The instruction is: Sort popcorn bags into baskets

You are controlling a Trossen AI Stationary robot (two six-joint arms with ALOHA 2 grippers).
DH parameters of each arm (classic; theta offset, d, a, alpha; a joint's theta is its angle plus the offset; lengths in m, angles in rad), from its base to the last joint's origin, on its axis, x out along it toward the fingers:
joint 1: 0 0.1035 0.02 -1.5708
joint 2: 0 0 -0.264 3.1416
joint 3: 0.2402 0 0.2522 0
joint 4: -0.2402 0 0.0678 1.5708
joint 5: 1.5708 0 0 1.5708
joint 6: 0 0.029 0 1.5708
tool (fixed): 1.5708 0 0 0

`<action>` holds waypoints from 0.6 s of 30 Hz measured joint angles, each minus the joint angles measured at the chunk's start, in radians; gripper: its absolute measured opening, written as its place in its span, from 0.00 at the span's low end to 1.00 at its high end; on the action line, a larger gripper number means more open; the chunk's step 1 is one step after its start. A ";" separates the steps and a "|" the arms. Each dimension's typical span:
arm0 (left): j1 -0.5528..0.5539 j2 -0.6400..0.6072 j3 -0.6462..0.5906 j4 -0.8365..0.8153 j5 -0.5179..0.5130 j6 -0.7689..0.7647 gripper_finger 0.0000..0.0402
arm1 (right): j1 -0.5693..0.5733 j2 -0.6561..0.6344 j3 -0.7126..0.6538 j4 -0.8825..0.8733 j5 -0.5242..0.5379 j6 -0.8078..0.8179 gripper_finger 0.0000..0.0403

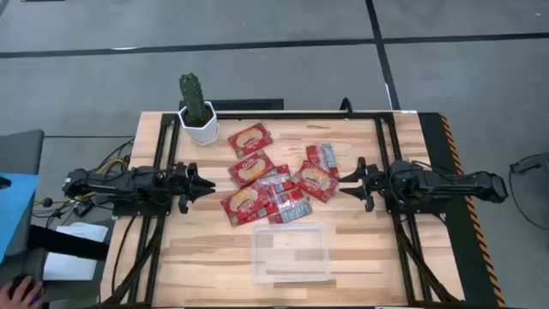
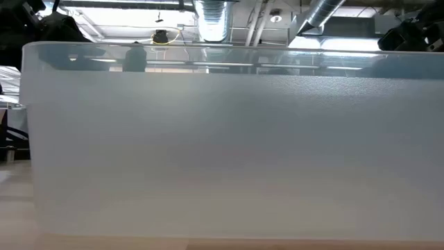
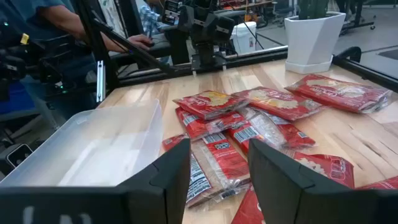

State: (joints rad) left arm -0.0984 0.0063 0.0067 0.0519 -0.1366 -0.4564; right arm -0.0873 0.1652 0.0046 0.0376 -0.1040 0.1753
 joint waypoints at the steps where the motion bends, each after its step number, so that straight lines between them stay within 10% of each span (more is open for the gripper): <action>1: 0.000 0.000 0.000 0.000 0.000 0.000 0.28 | 0.000 0.000 0.000 0.000 0.000 0.000 0.45; 18: 0.000 0.000 0.000 0.000 0.000 0.000 0.28 | 0.000 0.000 0.000 0.000 0.000 0.000 0.46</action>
State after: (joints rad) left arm -0.0984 0.0063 0.0065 0.0521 -0.1368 -0.4564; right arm -0.0872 0.1653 0.0044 0.0374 -0.1040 0.1753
